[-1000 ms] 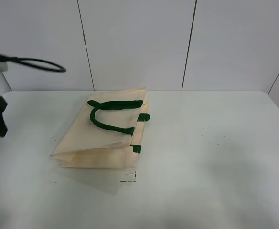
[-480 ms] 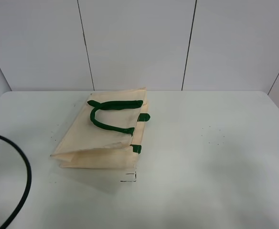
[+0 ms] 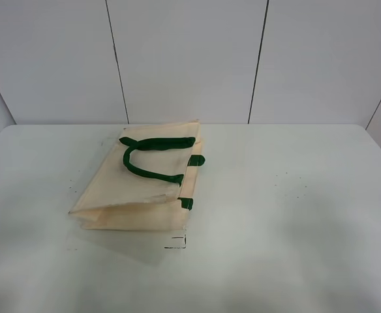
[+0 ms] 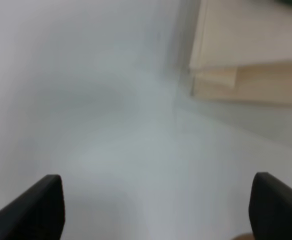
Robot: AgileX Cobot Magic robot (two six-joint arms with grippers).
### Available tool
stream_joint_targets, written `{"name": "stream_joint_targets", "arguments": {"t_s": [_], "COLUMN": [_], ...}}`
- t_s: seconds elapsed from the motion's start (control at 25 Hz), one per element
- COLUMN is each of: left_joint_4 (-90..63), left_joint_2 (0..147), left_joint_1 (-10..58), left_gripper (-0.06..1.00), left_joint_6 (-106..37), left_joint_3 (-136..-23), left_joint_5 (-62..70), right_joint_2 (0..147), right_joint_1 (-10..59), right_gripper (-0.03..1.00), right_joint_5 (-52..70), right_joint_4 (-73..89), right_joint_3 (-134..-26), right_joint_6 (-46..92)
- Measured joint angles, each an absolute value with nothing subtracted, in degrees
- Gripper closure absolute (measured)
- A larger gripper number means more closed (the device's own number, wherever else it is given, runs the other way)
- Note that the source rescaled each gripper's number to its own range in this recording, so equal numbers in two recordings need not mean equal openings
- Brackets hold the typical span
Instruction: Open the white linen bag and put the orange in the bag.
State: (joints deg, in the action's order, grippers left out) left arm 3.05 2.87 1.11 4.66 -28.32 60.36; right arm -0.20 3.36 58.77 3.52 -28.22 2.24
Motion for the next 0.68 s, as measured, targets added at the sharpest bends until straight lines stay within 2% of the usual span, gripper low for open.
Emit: {"name": "stream_joint_targets", "arguments": {"t_s": [0.68], "left_joint_4": [2.8], "left_joint_2": [-0.3], "left_joint_1": [1.1], "left_gripper": [-0.06], "left_joint_6": [4.3], "left_joint_3": [-28.3], "left_joint_5": [60.6], "right_joint_2": [-0.2], "right_joint_1": [3.4], "right_gripper": [-0.03], "right_joint_5": [58.8], "right_joint_4": [3.9], "right_joint_3": [-28.2], "right_joint_6": [2.2]}}
